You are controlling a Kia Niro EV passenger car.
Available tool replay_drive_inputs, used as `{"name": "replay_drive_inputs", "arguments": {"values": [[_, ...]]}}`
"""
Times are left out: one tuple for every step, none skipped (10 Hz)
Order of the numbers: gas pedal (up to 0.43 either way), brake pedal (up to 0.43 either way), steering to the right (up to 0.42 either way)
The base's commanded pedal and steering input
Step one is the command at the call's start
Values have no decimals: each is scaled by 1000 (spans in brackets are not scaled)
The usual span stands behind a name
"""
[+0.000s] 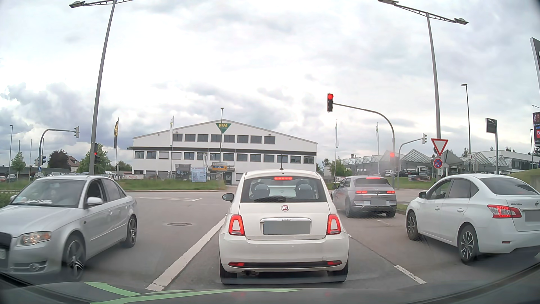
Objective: Follow the waypoints while adhering to traffic rules and regulations
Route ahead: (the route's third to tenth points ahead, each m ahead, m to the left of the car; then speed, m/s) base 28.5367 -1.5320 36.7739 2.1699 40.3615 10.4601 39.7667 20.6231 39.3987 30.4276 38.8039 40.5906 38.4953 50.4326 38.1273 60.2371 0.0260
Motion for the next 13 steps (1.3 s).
{"name": "replay_drive_inputs", "arguments": {"values": [[0,329,-1],[0,329,-1],[0,323,-1],[0,329,-1],[0,329,-1],[0,329,-1],[0,329,-1],[0,329,-1],[0,329,-1],[0,329,-1],[0,329,-1],[0,329,-1],[0,329,-1]]}}
